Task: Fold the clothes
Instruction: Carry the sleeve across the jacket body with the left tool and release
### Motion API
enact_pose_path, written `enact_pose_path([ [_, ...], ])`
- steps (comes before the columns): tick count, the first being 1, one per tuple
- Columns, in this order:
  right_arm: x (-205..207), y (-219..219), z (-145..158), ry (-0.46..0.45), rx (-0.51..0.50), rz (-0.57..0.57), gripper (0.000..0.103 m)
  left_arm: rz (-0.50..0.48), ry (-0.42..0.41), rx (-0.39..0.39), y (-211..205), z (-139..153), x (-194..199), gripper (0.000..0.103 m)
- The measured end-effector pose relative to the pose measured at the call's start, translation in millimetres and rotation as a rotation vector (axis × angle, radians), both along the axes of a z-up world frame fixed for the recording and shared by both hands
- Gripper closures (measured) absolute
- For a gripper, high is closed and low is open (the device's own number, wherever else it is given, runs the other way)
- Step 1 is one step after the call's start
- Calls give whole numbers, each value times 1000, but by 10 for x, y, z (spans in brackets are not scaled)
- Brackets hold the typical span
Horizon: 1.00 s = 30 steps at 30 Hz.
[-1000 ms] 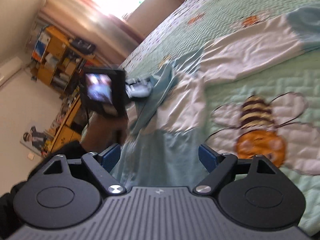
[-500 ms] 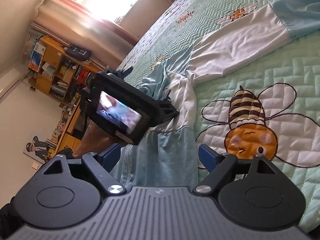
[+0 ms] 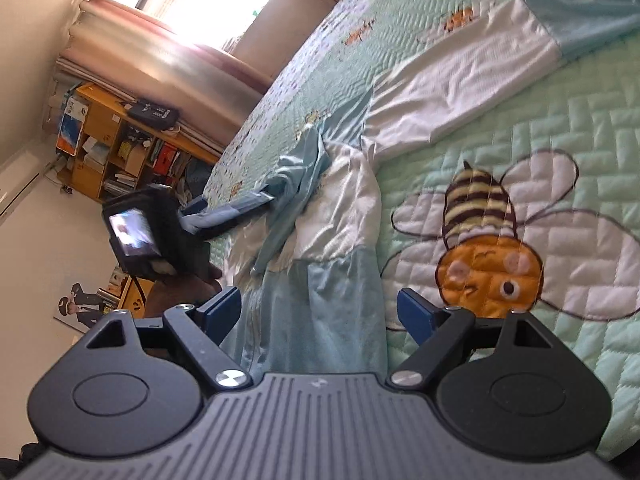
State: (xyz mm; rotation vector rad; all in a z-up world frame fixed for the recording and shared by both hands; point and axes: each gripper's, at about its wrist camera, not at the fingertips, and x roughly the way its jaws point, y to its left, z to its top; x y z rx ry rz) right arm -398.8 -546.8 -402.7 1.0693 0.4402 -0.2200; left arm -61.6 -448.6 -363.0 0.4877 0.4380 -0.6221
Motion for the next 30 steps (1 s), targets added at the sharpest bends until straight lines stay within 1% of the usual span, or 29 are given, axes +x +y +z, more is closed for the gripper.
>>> enact_pose_path([
  [2,21,11,-37,7,5,5,17,44,72,-19,15,-52,153,3],
  [3,15,11,-53,11,9,4,17,60,92,-15,-32,-81,212,4],
  [5,19,-3,-100,24,21,-1,17,80,103,-1,-192,-129,280,7],
  [6,22,-10,-124,32,27,-3,17,70,83,-1,-289,-135,254,9],
  [7,16,-15,-141,36,31,-5,17,39,37,2,-426,-119,184,12],
  [9,1,-23,-173,44,37,-10,17,-88,-102,39,-674,-80,-126,10],
  [10,-1,-23,-181,45,39,-10,17,-178,-173,70,-780,-90,-329,7],
  [12,-1,-8,-186,47,40,-10,17,-360,-278,143,-895,-178,-757,7],
  [13,2,-2,-186,47,39,-9,17,-396,-323,152,-869,-220,-912,6],
  [15,4,12,-175,46,36,-6,17,-426,-410,149,-758,-298,-1175,6],
  [16,-2,19,-166,43,35,-5,17,-383,-386,119,-673,-289,-1154,5],
  [17,-11,21,-159,39,33,-6,17,-319,-337,78,-575,-261,-1073,5],
  [18,-16,22,-162,37,33,-6,17,-232,-258,27,-457,-224,-920,5],
  [20,-22,19,-187,38,44,-7,17,-55,-80,-77,-179,-181,-507,9],
  [22,-21,20,-210,40,50,-4,17,19,40,-141,15,-173,-161,15],
  [23,-21,21,-221,41,52,-2,17,54,71,-163,92,-164,-42,15],
  [24,-16,25,-224,42,53,0,17,102,79,-175,150,-155,55,15],
  [25,-11,30,-227,42,53,1,17,153,74,-172,179,-153,137,14],
  [26,3,11,-238,41,57,0,17,184,76,-157,123,-153,214,12],
  [28,2,-3,-259,39,71,-3,17,200,110,-80,-30,-201,337,11],
  [29,-4,-8,-273,38,77,-4,17,194,123,-43,-122,-232,370,13],
  [30,-10,-12,-286,36,84,-5,17,167,129,-33,-215,-243,358,14],
])
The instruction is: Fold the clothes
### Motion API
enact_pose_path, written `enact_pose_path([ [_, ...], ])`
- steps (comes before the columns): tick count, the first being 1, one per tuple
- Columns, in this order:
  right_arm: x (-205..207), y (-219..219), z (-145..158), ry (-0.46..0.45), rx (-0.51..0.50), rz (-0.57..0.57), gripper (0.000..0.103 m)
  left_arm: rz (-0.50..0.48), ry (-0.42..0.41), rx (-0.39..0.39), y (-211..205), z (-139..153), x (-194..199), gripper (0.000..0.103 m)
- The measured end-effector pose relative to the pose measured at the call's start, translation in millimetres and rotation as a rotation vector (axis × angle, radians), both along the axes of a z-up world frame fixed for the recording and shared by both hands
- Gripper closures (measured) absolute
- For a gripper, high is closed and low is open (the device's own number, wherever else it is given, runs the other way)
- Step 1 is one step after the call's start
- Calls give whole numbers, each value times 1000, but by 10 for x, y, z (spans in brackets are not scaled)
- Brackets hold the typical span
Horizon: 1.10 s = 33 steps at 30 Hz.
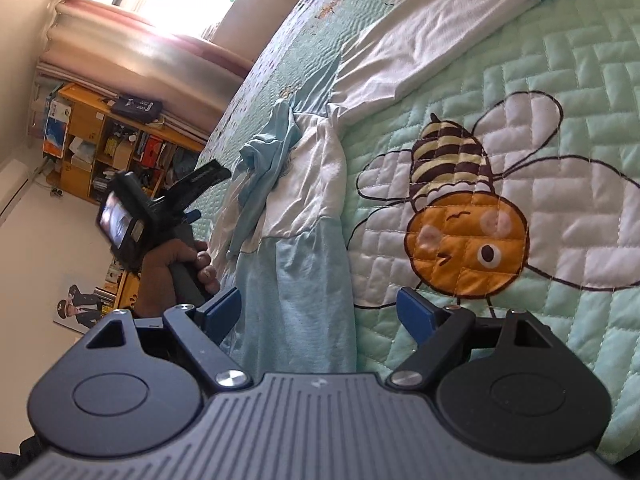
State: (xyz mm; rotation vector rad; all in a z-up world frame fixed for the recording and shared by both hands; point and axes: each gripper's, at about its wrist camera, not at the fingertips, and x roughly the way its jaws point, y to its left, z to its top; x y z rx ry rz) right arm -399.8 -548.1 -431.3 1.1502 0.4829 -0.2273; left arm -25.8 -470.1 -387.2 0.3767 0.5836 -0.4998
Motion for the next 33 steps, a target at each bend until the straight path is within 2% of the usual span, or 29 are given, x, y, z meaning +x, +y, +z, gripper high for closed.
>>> enact_pose_path([
  [1,2,-10,-7,-1,4,-1,17,-34,2,-2,-92,-1,-30,17],
  [3,7,-25,-17,-3,11,-2,17,-188,-32,-19,-286,70,-287,17],
  [5,9,-32,-22,-1,13,-3,17,-394,-104,-10,-438,121,-708,17],
  [8,5,-26,-16,-3,14,-5,17,-594,-227,-9,-393,123,-1263,14],
  [10,-1,-20,-7,-6,16,-6,17,-589,-232,-49,-237,125,-1336,12],
  [12,-10,-23,-6,-9,17,-6,17,-518,-219,-67,-47,128,-1269,9],
  [16,-16,-27,-7,-11,17,-3,17,-379,-148,-52,259,36,-849,8],
  [20,-20,0,62,-22,-22,-7,17,-295,-98,-45,579,-14,-744,8],
  [23,-31,141,312,-104,-212,7,17,-250,-77,-56,920,6,-728,8],
  [26,103,251,587,-181,-446,63,17,-196,-81,-65,1312,94,-760,6],
  [28,330,286,779,-149,-661,97,18,-171,-80,-105,1578,161,-840,4],
  [31,751,245,967,-141,-915,193,18,-199,-95,-134,1836,192,-1030,2],
  [33,1089,158,1007,-86,-983,240,18,-231,-94,-142,1863,166,-1069,1],
])
